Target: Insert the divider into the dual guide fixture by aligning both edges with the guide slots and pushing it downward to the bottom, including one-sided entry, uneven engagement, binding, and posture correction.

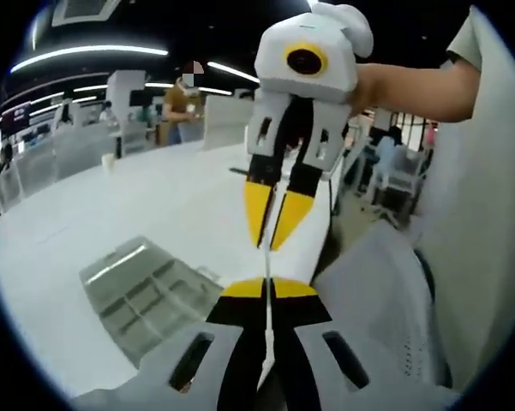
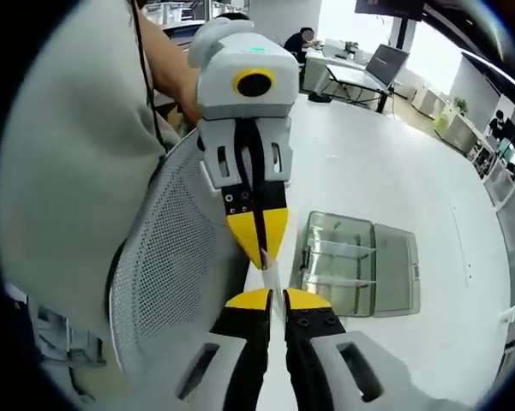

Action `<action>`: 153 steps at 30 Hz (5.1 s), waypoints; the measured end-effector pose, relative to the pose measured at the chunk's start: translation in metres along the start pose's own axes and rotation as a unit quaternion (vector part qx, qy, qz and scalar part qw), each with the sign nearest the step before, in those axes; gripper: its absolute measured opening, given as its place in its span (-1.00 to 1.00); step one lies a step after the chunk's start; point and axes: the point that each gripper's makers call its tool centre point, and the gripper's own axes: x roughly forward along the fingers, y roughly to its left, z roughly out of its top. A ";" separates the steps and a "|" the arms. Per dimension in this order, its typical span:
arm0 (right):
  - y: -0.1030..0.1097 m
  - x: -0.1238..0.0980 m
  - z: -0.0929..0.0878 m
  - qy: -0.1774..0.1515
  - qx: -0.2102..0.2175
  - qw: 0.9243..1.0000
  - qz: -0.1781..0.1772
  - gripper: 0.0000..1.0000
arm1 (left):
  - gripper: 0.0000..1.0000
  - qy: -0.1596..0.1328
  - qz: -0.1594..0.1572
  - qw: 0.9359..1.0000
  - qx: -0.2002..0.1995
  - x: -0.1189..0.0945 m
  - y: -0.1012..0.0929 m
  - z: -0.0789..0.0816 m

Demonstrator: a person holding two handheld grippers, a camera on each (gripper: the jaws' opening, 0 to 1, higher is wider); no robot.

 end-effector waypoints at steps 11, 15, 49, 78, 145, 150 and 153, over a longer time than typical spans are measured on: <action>0.004 0.000 -0.001 -0.001 0.036 0.999 0.015 -1.00 | -1.00 0.000 -0.003 1.000 -0.004 0.001 -0.001 -0.002; 0.005 -0.001 0.000 -0.006 0.053 0.998 0.016 -1.00 | -1.00 -0.002 -0.004 1.000 -0.013 0.001 0.001 -0.003; -0.001 -0.002 0.016 -0.058 0.269 0.961 0.013 -1.00 | -0.70 -0.002 0.029 0.999 -0.035 0.002 0.014 -0.008; -0.014 -0.001 0.013 -0.020 0.230 0.973 -0.006 -1.00 | -0.32 -0.012 0.033 0.998 -0.048 0.002 0.012 -0.004; -0.075 0.027 -0.020 0.049 0.094 0.994 -0.026 -1.00 | 0.54 -0.008 0.077 0.992 -0.103 0.001 0.047 -0.016; -0.076 0.030 -0.021 0.049 0.095 0.994 -0.025 -1.00 | 0.56 -0.006 0.080 0.991 -0.106 0.001 0.049 -0.018; -0.077 0.031 -0.022 0.050 0.096 0.994 -0.025 -1.00 | 0.57 -0.006 0.080 0.991 -0.107 0.001 0.050 -0.018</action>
